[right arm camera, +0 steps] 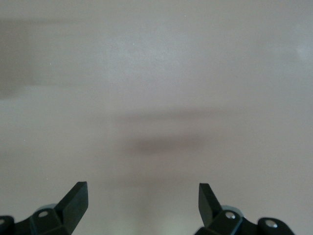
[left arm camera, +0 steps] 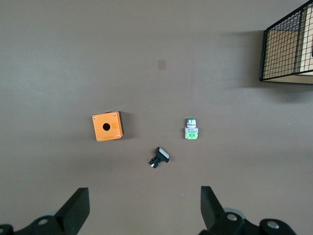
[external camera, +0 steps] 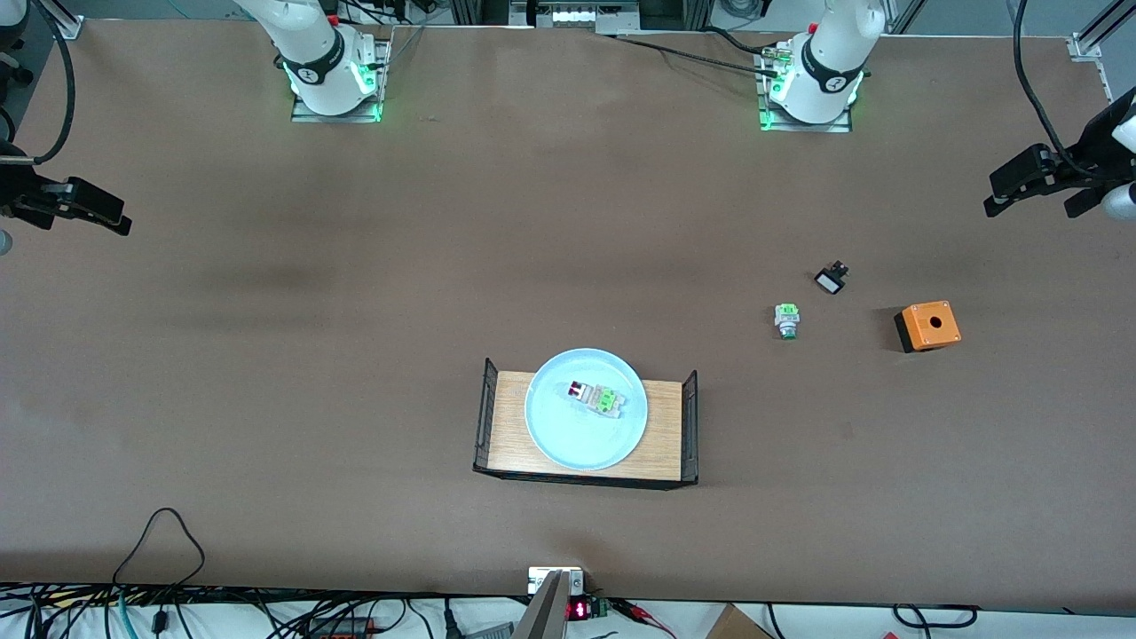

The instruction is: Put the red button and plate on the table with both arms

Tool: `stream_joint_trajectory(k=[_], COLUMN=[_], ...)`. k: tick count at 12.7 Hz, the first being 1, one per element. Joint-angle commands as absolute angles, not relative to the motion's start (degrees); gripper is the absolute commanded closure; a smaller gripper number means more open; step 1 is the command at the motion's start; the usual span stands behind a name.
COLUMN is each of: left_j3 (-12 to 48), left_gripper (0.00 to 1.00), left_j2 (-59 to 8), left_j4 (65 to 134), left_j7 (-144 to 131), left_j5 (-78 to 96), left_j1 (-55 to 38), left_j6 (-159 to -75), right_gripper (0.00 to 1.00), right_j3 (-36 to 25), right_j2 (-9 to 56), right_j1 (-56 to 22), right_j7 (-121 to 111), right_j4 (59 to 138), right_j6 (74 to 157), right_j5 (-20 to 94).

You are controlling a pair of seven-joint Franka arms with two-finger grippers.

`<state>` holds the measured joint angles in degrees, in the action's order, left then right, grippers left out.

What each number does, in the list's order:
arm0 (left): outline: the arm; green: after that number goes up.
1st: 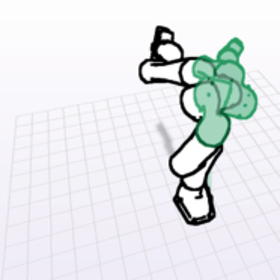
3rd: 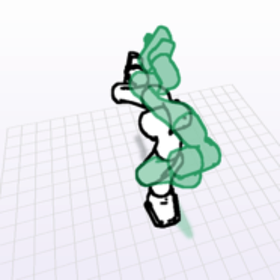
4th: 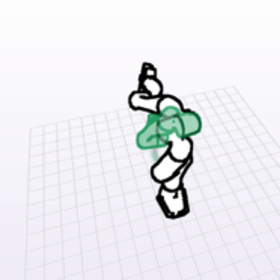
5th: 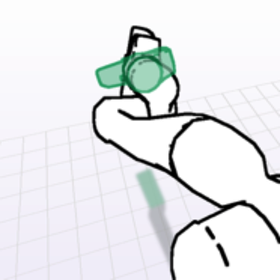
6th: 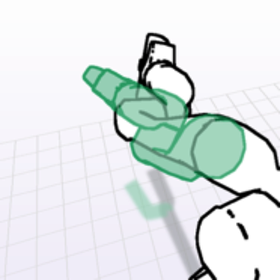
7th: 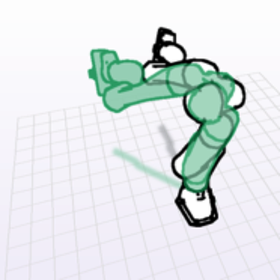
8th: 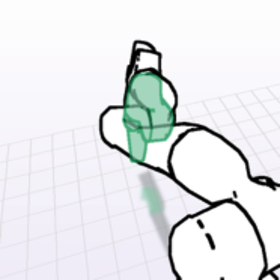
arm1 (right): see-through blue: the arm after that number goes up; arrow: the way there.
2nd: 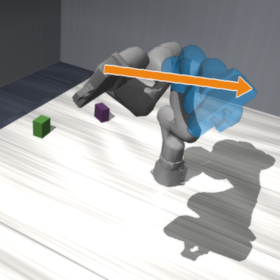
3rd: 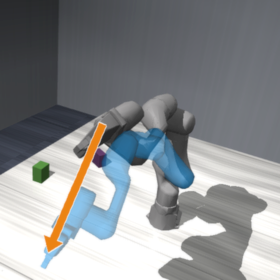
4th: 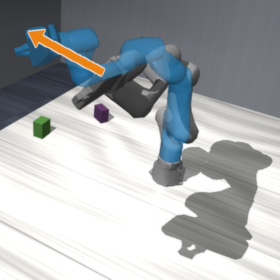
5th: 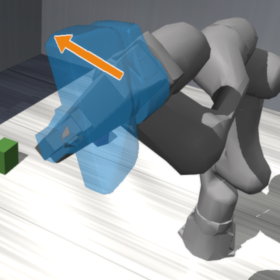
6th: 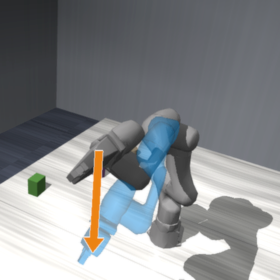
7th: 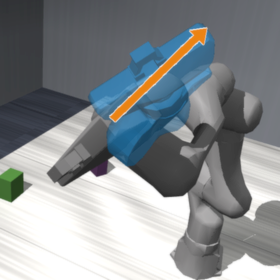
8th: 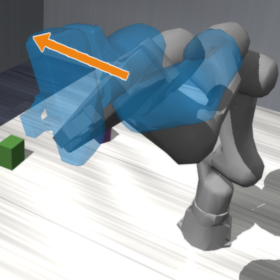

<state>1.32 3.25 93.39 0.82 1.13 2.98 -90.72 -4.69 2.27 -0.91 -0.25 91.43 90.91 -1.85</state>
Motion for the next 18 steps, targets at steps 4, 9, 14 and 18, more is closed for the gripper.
stream_joint_trajectory(k=[4, 9, 14, 18], left_j3=[1.58, 1.85, 1.93, 2.98], left_gripper=[0.00, 0.00, 0.00, 0.00], left_j2=[2.37, 2.55, 2.55, -0.95], left_j4=[91.49, 91.84, 91.85, 89.84], left_j7=[0.97, 1.40, 0.80, -6.83], left_j5=[2.02, 2.02, 2.02, 2.28], left_j1=[3.52, 3.52, 3.43, 2.46], left_j6=[-88.95, -88.77, -86.31, -86.84], right_gripper=[0.00, 0.00, 0.00, 0.00], right_j3=[-4.13, -4.22, -4.31, -4.22], right_j2=[1.67, 1.67, 1.67, 1.67], right_j1=[-0.18, -0.18, -0.18, -0.26], right_j7=[-0.09, -0.09, -0.09, -0.09], right_j4=[91.32, 91.32, 91.32, 91.41], right_j6=[91.32, 91.67, 91.76, 92.28], right_j5=[-1.76, -1.76, -1.84, -1.85])
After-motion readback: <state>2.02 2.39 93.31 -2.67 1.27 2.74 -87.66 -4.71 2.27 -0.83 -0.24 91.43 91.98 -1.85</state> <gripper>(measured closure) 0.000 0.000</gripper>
